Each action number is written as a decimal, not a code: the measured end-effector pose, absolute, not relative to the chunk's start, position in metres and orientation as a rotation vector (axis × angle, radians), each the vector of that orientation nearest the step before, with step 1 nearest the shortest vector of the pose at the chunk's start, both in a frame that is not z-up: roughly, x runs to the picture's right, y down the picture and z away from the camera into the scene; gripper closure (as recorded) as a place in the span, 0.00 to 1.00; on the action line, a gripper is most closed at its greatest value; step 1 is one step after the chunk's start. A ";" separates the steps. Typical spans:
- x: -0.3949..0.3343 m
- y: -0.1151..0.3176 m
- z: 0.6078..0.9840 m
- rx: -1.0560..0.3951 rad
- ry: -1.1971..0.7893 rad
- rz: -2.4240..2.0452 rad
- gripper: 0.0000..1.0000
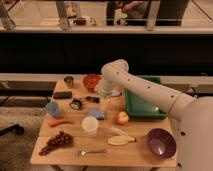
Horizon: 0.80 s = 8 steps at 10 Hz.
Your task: Place brush in purple bowl
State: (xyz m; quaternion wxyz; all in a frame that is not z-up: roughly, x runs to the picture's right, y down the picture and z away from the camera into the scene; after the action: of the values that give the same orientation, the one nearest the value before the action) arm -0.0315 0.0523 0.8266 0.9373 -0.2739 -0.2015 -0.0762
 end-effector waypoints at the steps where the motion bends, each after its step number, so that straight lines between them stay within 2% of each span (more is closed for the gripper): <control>1: -0.033 0.051 0.831 -0.562 -0.419 -0.152 0.20; 8: -0.027 0.041 0.876 -0.538 -0.461 -0.094 0.20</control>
State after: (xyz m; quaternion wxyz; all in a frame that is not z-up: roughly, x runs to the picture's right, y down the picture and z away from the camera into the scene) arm -0.0274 0.0409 0.8755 0.9367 -0.2635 -0.2258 -0.0458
